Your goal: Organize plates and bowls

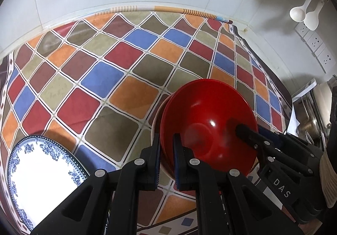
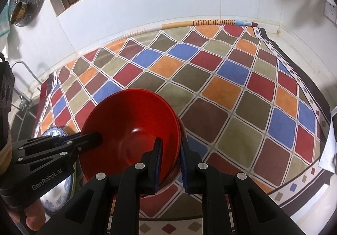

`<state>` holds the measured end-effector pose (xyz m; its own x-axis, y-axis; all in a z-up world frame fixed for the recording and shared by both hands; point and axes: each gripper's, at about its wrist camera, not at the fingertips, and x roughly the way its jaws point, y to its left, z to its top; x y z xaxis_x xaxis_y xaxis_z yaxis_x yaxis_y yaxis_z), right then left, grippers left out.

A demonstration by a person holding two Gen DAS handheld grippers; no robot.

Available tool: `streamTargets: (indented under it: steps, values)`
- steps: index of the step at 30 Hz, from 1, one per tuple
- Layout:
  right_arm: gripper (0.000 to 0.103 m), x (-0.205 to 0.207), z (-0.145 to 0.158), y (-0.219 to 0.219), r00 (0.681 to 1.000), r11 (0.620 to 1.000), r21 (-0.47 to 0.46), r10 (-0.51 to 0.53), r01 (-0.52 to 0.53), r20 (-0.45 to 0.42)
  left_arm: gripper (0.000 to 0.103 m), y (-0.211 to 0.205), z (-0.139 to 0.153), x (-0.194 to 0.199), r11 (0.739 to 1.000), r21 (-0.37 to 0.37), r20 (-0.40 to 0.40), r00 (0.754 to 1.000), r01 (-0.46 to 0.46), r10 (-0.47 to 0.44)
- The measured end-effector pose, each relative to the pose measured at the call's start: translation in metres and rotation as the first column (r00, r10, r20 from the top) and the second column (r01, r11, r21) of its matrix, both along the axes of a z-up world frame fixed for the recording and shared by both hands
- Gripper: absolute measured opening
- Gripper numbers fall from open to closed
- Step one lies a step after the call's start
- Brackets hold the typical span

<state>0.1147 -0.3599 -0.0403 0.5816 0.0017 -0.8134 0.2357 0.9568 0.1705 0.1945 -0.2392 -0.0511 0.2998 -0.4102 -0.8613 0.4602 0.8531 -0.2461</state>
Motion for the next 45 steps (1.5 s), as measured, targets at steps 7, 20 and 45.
streamTargets:
  steps: [7,20,45]
  values:
    - [0.018,0.0,-0.002,0.002,1.0,1.0,-0.004,0.008,-0.008,-0.009,0.013,0.001,-0.001,-0.001,1.0,-0.006,-0.004,1.0,-0.002,0.002]
    - [0.04,-0.007,0.009,0.007,0.999,0.997,-0.083,0.01,-0.007,0.035,0.032,0.004,0.011,-0.005,1.0,0.0,0.062,0.998,-0.007,0.007]
    - [0.05,0.009,-0.023,-0.014,0.997,0.997,0.043,-0.06,0.063,-0.055,0.033,-0.004,-0.023,0.01,1.0,0.022,-0.053,0.999,-0.01,0.011]
